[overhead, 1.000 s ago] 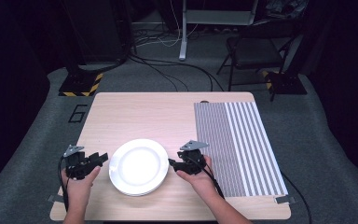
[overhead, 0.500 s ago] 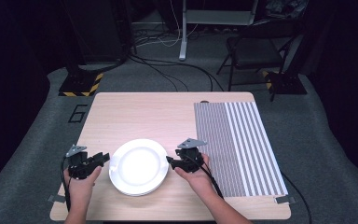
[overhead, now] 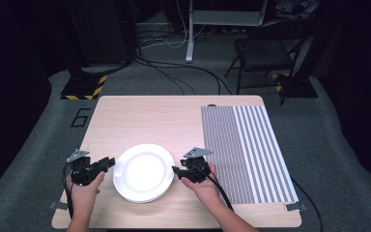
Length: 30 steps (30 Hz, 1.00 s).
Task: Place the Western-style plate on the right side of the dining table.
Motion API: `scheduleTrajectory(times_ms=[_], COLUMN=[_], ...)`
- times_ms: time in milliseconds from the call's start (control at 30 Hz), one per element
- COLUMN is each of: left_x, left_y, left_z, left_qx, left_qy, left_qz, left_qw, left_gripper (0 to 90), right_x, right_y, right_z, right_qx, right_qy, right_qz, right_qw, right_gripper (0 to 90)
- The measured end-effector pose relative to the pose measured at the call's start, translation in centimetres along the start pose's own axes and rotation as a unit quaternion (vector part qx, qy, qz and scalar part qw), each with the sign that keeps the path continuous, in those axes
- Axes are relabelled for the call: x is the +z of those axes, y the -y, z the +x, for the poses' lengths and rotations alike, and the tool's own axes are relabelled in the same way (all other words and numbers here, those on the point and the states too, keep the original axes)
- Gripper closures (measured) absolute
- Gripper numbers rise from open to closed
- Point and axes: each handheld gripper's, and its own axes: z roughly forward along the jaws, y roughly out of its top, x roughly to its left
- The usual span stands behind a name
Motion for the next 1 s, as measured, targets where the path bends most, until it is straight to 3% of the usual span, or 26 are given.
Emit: scheduleTrajectory(times_ms=[267, 533, 1000], left_x=[0.3, 1.0, 1.3], left_y=[0.3, 0.6, 0.7], left_z=[0.4, 0.3, 0.4], left_qx=[-0.005, -0.004, -0.006], left_qy=[0.024, 0.030, 0.035], left_qz=[0.015, 0.040, 0.058], left_qw=[0.9996, 0.9987, 0.9977], left_gripper=[68.6, 73.2, 85.7], right_x=[0.1, 0.4, 0.7], right_y=[0.4, 0.6, 0.8], right_z=[-0.4, -0.2, 0.3], right_qx=[0.030, 0.035, 0.038], right_qy=[-0.017, -0.028, -0.044], right_qz=[0.001, 0.005, 0.012], right_qw=[0.9994, 0.9990, 0.9982], right_gripper=[53.4, 52.3, 50.4])
